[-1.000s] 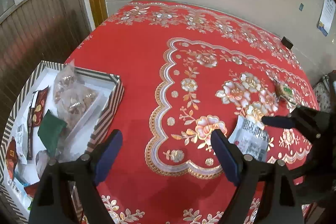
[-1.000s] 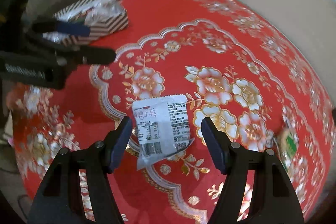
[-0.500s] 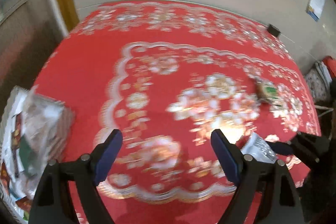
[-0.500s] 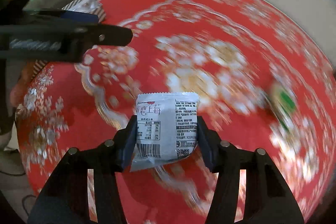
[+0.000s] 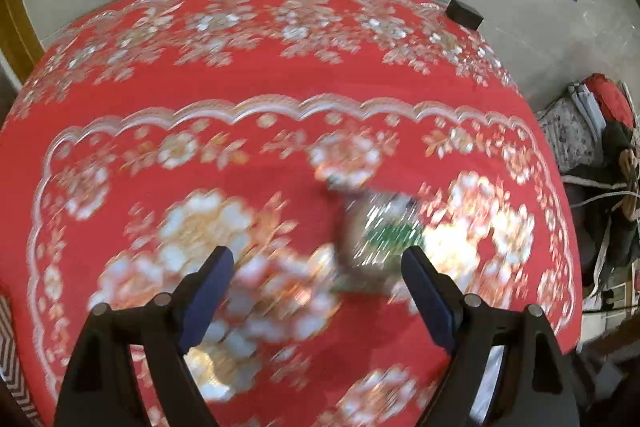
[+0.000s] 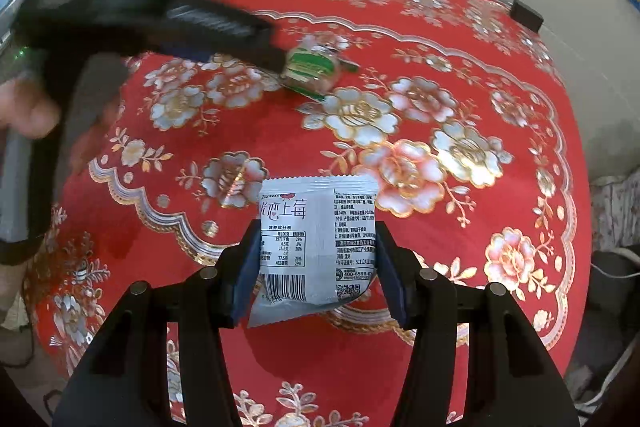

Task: Organize snacks
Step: 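Grasp the white printed bag with the right tool while the left tool grasps the green-wrapped cake, then carry the white bag and green cake over the white box with both tools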

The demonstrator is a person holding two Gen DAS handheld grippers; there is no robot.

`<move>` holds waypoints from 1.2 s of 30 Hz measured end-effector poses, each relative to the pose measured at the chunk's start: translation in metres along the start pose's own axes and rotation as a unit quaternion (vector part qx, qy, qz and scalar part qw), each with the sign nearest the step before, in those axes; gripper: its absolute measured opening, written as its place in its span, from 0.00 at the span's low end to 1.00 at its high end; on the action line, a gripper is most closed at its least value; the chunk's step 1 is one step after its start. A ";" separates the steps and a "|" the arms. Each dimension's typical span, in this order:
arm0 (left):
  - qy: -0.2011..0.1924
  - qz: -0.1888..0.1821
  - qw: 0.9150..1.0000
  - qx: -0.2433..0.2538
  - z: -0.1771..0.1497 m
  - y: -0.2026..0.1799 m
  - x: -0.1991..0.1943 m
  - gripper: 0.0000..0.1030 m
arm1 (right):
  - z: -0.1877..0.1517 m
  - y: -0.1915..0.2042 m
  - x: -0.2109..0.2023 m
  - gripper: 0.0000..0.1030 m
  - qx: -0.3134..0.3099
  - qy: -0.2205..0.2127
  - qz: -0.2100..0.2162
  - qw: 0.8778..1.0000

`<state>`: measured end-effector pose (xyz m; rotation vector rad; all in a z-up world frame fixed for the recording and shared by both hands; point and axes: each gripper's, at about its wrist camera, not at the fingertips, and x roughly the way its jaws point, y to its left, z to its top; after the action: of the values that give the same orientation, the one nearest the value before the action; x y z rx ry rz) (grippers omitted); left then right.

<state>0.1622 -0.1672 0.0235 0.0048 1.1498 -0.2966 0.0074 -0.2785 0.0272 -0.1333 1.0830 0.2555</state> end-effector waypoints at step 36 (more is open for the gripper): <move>-0.082 0.089 0.992 0.023 -0.103 0.082 -0.079 0.50 | 0.012 0.098 -0.004 0.51 0.041 -0.087 0.012 0.995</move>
<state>0.0594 -0.0540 0.0395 0.1202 0.9726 -0.1612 -0.0102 -0.1822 0.0382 -0.0237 0.9211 0.2388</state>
